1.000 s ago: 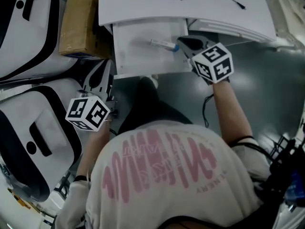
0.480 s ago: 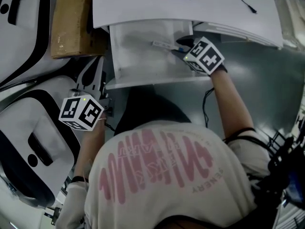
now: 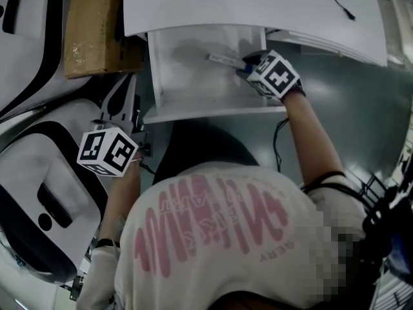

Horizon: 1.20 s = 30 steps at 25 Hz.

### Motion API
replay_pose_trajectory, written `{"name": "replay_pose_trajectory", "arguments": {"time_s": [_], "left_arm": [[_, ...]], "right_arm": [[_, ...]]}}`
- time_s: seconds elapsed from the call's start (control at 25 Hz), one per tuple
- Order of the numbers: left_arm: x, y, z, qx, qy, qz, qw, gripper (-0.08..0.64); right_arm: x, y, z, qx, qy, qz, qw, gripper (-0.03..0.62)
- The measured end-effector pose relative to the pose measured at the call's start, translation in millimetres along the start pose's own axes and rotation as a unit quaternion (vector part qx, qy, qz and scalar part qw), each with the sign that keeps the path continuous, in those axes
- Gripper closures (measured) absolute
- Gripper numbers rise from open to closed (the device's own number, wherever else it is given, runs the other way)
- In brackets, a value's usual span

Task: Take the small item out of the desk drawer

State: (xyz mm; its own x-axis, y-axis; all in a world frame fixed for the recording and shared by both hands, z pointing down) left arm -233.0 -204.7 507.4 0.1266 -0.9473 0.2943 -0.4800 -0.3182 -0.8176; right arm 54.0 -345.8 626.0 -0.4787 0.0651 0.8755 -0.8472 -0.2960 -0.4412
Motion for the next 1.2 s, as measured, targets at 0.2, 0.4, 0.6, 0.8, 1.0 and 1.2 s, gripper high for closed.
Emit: {"name": "replay_pose_trajectory", "arguments": {"time_s": [0.2,0.4,0.6,0.8,1.0,1.2], "left_arm": [[3.6,-2.9,-2.0,-0.002,0.000,-0.005,1.0000,0.531],[4.1,-1.7,-2.8,-0.002,0.000,-0.004,1.0000,0.531],[0.6,1.0,-2.5,-0.002,0.001,-0.002,1.0000,0.531],[-1.8,0.3,0.4,0.002,0.000,-0.002,1.0000,0.531],[-5.9,2.9,6.0,0.005,0.000,-0.004,1.0000,0.531],[-9.3,9.2,19.3,0.008,-0.013,0.007,0.9999,0.531]], "right_arm": [[4.0,-3.3,3.9,0.005,-0.002,-0.010,1.000,0.440],[8.5,-9.3,5.2,0.025,0.004,-0.013,1.000,0.446],[4.5,-7.7,5.8,0.023,-0.005,-0.015,1.000,0.479],[-8.2,0.5,1.6,0.021,-0.008,0.000,1.000,0.486],[-28.5,7.7,-8.0,0.016,-0.012,0.007,1.000,0.488],[-52.5,18.3,-14.4,0.014,-0.022,0.020,0.999,0.489]]}}
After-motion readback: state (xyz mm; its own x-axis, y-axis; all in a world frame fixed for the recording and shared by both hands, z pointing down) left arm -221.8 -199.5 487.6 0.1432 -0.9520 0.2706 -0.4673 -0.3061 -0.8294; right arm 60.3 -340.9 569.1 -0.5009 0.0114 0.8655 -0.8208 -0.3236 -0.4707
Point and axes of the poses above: the fingertips, and each gripper's own axes: x forward along the fingers, z to its right, y out of its top, the point moved 7 cm from there along -x, backward along the fingers, and after that the axes turned 10 degrees about z, right-handed, at the moved point
